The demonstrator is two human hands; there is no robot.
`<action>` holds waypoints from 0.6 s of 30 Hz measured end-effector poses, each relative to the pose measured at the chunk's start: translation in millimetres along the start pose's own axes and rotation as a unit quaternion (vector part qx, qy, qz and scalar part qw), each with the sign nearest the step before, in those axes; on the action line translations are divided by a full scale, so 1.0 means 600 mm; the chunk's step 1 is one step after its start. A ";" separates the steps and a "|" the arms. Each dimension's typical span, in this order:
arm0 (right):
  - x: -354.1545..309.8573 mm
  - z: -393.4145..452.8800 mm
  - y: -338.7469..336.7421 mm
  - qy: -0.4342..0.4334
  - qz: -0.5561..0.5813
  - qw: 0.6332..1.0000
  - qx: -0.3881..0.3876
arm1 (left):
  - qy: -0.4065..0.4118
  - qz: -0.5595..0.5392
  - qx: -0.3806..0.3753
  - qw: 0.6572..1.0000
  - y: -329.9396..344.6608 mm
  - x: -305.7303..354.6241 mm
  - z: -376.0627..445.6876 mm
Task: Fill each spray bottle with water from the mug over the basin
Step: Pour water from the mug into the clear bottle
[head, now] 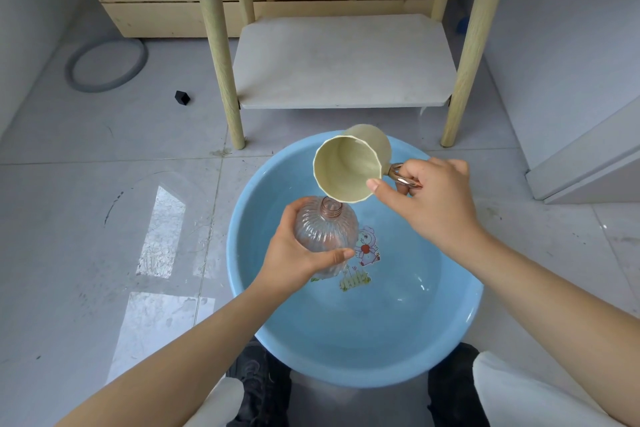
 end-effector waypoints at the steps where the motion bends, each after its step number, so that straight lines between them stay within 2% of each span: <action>1: -0.003 0.000 -0.002 -0.016 -0.008 1.000 0.013 | 0.000 0.000 0.000 1.000 0.000 0.000 -0.001; 7: -0.028 -0.008 -0.017 -0.120 -0.048 0.988 0.080 | 0.003 -0.004 -0.003 1.000 0.000 0.003 -0.003; 18: -0.052 -0.013 -0.032 -0.182 -0.088 0.971 0.130 | 0.005 -0.009 -0.008 1.000 0.002 -0.002 -0.001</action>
Point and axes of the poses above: each hand's wrist, its own z-axis towards the middle knuckle, its own y-axis out of the palm, x = y × z, the point moved 8 cm from there along z, towards the middle knuckle, and after that the axes turned 6 degrees about x, right-handed, at the moved point
